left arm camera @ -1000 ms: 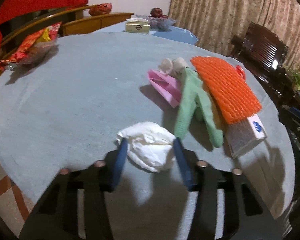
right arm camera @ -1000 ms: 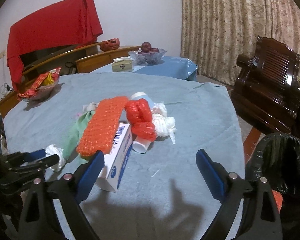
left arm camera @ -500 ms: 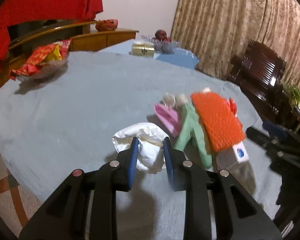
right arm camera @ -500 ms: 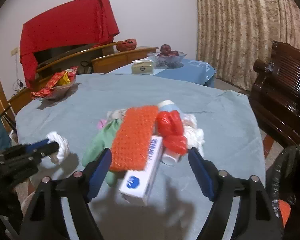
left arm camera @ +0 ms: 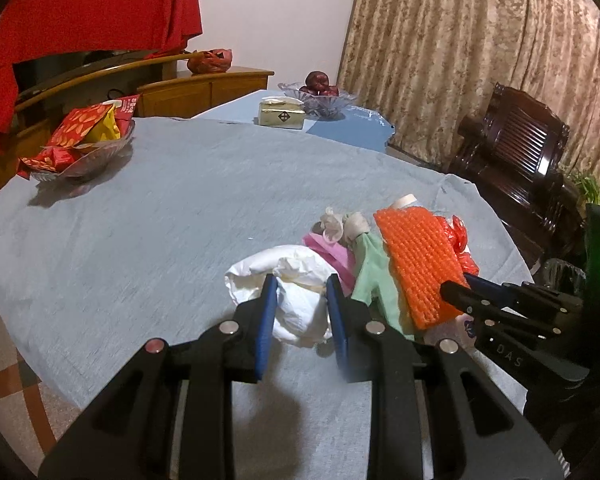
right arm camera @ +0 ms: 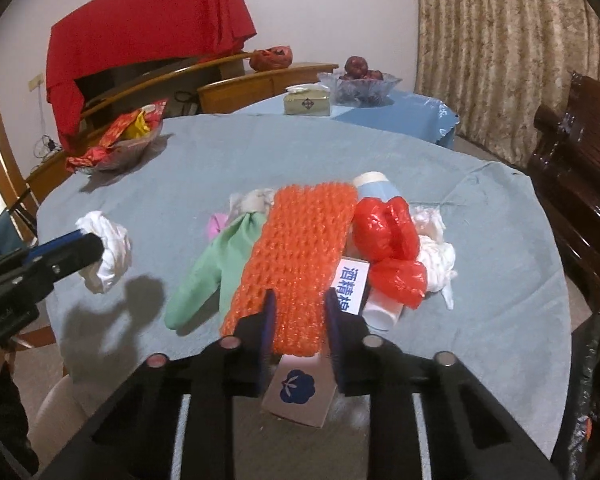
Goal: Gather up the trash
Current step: 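Grasp the second orange foam net with the right tool while the left tool holds the tissue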
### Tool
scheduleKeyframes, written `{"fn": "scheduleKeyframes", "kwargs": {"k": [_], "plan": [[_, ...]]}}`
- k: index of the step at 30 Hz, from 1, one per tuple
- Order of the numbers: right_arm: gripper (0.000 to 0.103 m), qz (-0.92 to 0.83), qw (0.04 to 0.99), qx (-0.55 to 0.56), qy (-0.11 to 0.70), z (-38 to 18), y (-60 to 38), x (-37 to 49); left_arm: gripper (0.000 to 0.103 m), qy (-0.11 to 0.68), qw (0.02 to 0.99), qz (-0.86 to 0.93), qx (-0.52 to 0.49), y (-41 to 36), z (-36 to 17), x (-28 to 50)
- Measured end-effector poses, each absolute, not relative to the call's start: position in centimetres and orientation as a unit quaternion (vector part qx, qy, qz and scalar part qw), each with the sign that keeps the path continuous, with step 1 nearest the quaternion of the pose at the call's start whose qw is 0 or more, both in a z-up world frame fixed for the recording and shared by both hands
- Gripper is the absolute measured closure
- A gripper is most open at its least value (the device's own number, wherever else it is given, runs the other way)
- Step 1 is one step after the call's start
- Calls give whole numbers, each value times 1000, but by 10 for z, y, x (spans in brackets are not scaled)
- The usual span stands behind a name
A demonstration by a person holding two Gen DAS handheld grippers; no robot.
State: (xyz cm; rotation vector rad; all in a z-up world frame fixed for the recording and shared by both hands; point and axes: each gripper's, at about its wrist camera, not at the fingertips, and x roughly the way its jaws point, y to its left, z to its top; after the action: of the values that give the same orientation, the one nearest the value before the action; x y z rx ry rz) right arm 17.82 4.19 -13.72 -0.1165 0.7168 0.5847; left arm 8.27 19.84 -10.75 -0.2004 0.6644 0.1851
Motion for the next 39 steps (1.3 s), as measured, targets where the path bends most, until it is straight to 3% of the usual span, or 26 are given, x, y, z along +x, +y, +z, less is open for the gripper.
{"fn": "scheduleKeyframes", "kwargs": {"k": [1, 17, 39], "plan": [[91, 285, 894, -57, 342, -134, 40, 177, 79, 325, 936, 91, -98, 199, -108, 83], [92, 290, 916, -22, 275, -61, -5, 149, 78, 292, 951, 61, -77, 158, -63, 79], [92, 185, 957, 1, 224, -4, -138, 116, 78, 267, 961, -47, -53, 31, -11, 90]]}}
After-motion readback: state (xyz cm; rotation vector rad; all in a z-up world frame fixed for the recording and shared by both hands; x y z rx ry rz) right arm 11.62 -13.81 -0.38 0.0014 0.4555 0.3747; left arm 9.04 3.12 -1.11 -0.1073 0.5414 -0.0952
